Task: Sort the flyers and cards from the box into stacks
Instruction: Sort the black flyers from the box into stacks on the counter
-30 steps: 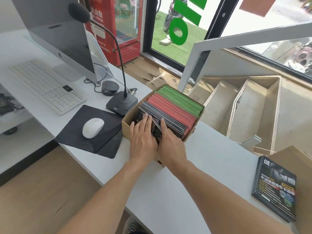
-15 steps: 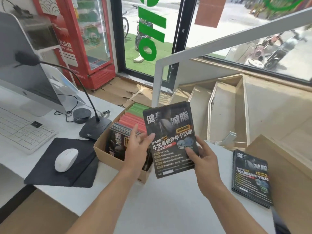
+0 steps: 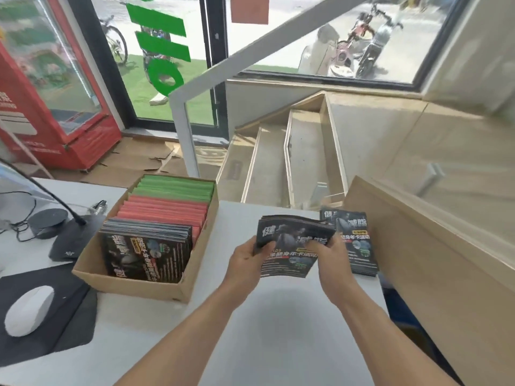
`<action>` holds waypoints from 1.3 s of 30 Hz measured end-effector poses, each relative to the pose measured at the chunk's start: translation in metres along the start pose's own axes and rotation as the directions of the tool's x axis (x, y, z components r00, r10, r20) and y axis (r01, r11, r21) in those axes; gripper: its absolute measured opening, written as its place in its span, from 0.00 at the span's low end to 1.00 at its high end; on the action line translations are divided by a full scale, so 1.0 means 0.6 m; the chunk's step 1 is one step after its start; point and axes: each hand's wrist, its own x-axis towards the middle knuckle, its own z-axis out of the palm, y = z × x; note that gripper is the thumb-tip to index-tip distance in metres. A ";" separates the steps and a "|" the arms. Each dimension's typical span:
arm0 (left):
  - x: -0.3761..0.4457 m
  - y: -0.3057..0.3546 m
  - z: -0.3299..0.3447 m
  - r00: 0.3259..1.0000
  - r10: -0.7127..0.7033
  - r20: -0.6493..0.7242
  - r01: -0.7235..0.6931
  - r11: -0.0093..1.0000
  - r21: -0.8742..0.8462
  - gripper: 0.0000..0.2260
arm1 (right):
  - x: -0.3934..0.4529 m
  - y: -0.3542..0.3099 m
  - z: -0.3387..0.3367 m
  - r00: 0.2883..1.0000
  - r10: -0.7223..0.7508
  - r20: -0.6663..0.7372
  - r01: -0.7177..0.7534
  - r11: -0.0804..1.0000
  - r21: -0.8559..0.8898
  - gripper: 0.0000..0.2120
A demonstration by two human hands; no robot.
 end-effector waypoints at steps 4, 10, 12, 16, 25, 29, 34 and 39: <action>-0.009 -0.027 -0.002 1.000 0.020 0.017 -0.021 0.997 0.068 0.10 | -0.012 0.024 -0.013 0.998 0.062 0.000 -0.062 0.997 -0.036 0.13; -0.022 -0.011 0.013 0.988 0.132 -0.084 -0.128 0.990 0.054 0.20 | -0.021 0.040 -0.005 0.996 -0.003 0.086 0.007 0.999 -0.048 0.14; -0.026 -0.003 0.027 0.983 0.152 -0.103 -0.147 0.987 0.060 0.17 | -0.023 0.039 0.004 1.000 -0.001 0.016 0.001 1.000 -0.005 0.12; -0.022 0.001 0.036 0.954 0.149 -0.259 -0.146 0.989 0.031 0.08 | -0.019 0.040 0.017 0.992 -0.021 -0.122 0.025 0.999 0.032 0.11; -0.022 0.000 0.031 0.966 0.118 -0.231 -0.114 0.993 0.031 0.06 | -0.014 0.041 0.017 0.993 -0.061 -0.102 0.067 0.996 0.053 0.07; -0.027 -0.002 0.031 0.978 0.100 -0.181 -0.083 0.991 0.100 0.17 | -0.017 0.043 0.014 0.994 -0.075 -0.078 0.079 0.995 0.055 0.11; -0.027 -0.002 0.025 0.979 0.137 -0.154 -0.117 0.984 0.132 0.15 | -0.021 0.057 -0.008 0.992 -0.096 0.076 0.097 0.995 -0.013 0.15; -0.023 -0.006 0.026 0.983 0.112 -0.145 -0.096 0.989 0.114 0.14 | -0.024 0.107 -0.032 0.988 -0.021 0.153 0.050 0.982 -0.184 0.12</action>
